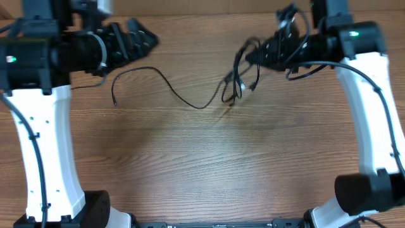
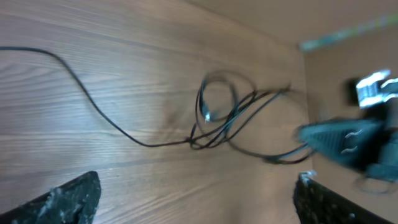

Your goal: Untangle cables

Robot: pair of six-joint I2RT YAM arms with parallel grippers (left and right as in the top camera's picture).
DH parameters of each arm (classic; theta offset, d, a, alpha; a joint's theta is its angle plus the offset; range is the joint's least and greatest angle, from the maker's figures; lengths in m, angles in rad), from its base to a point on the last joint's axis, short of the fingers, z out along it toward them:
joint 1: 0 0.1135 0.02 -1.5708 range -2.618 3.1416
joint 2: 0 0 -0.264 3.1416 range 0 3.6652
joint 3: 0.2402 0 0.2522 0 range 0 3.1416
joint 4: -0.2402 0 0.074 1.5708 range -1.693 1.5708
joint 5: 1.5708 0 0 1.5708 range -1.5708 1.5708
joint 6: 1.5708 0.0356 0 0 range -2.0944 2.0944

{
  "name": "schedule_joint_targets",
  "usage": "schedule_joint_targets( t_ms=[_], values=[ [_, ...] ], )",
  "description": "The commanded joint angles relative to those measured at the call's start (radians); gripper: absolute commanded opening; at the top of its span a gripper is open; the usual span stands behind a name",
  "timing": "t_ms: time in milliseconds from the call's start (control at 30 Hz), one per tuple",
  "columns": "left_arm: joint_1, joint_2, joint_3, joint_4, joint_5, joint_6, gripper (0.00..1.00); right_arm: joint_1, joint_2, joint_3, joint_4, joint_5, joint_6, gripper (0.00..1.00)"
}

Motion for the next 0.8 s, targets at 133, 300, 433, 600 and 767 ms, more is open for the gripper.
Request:
schedule_joint_targets(
  t_ms=[133,300,433,600,767],
  values=[
    [-0.161,0.048,0.014,-0.017,-0.048,0.205,1.00,-0.003,-0.078,0.217,0.018,-0.139,0.206,0.04],
    [-0.214,0.103,0.014,-0.022,-0.028,0.248,1.00,-0.003,-0.078,0.256,0.129,-0.308,0.285,0.04],
    [-0.245,0.150,0.014,-0.017,0.055,0.380,1.00,-0.003,-0.078,0.256,0.135,-0.325,0.310,0.04],
    [-0.248,0.192,0.014,-0.018,0.091,0.476,1.00,-0.003,-0.078,0.256,0.116,-0.347,0.311,0.04],
    [-0.249,0.220,0.014,-0.062,0.306,0.691,1.00,-0.003,-0.078,0.256,0.116,-0.352,0.310,0.04]
  ],
)
